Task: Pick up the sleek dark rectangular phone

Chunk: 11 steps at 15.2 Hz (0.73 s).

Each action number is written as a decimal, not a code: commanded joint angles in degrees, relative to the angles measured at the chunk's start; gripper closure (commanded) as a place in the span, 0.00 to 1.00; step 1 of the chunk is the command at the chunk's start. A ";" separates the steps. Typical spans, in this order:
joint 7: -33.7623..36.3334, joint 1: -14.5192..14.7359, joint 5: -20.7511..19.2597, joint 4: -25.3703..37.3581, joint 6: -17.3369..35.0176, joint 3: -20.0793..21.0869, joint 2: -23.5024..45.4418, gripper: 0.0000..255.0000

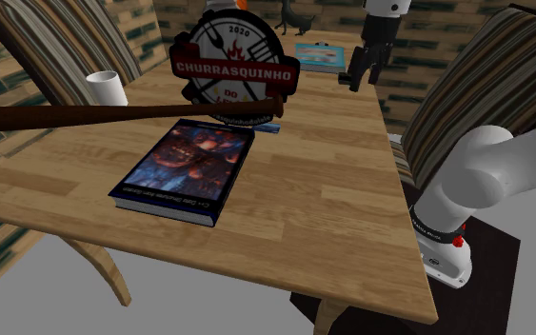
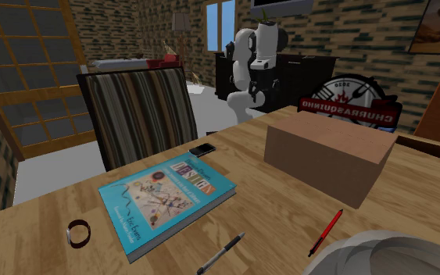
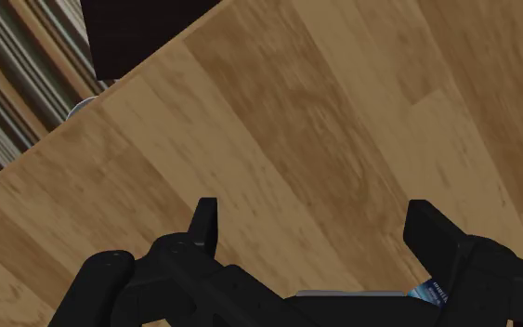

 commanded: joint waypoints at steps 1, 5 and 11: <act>0.00 0.00 0.00 0.00 0.00 0.00 0.00 0.00; 2.17 -2.43 -1.43 2.69 4.88 -1.36 7.34 0.00; 5.51 -5.74 -3.14 8.20 10.70 -3.73 18.25 0.00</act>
